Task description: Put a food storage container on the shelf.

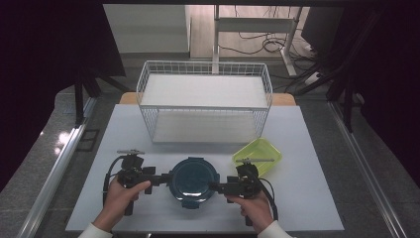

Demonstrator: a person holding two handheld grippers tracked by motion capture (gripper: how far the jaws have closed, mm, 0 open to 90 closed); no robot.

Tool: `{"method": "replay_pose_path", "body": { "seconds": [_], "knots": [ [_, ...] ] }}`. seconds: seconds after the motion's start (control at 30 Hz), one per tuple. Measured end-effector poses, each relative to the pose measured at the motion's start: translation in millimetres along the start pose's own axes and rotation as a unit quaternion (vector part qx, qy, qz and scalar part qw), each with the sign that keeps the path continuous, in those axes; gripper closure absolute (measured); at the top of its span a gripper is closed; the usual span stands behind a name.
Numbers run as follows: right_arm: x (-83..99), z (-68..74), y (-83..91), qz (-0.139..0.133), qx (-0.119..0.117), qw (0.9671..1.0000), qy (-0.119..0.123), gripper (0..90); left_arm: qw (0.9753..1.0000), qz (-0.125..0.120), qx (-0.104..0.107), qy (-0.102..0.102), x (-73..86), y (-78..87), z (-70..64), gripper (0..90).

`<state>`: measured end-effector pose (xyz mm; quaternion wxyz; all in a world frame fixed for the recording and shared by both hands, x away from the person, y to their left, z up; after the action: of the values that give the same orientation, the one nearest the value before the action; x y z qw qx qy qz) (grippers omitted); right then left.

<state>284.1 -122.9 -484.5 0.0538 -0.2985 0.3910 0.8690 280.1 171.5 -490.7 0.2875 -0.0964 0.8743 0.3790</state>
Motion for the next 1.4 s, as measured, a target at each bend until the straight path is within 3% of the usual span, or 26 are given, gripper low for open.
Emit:
{"method": "replay_pose_path", "body": {
  "seconds": [0.13, 0.47, 0.97, 1.23, 1.4],
  "knots": [
    [-0.5, 1.1, -7.3, 0.005, -0.002, 0.9999, -0.009, 13.6, 0.9999, 0.012, 0.002, 0.000, 1.0, -8.3, 1.8, 5.4],
    [3.5, -2.2, -27.1, 0.024, -0.004, 0.9991, -0.034, 12.8, 0.9987, 0.034, 0.027, 0.027, 7.9, -25.6, 9.5, 5.6],
    [8.1, -7.5, -43.3, 0.036, -0.016, 0.9969, -0.068, 11.7, 0.9963, 0.044, 0.052, 0.051, 13.6, -41.2, 10.5, 8.7],
    [8.1, -9.0, -48.1, 0.032, -0.020, 0.9962, -0.079, 12.9, 0.9945, 0.056, 0.067, 0.057, 17.0, -46.3, 9.3, 16.2],
    [7.2, -12.2, -49.8, 0.029, -0.037, 0.9947, -0.092, 18.9, 0.9942, 0.059, 0.067, 0.060, 17.3, -47.5, 8.8, 20.1]
  ]
}}
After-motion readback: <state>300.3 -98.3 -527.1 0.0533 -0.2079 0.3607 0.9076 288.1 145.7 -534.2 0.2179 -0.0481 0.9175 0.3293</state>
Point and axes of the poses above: each handheld gripper's, and its own axes: y roughly backward along the jaws, x roughly out of its underside, z roughly to its left, the point moved 3 cm from there along -y, roughly forward along the jaws
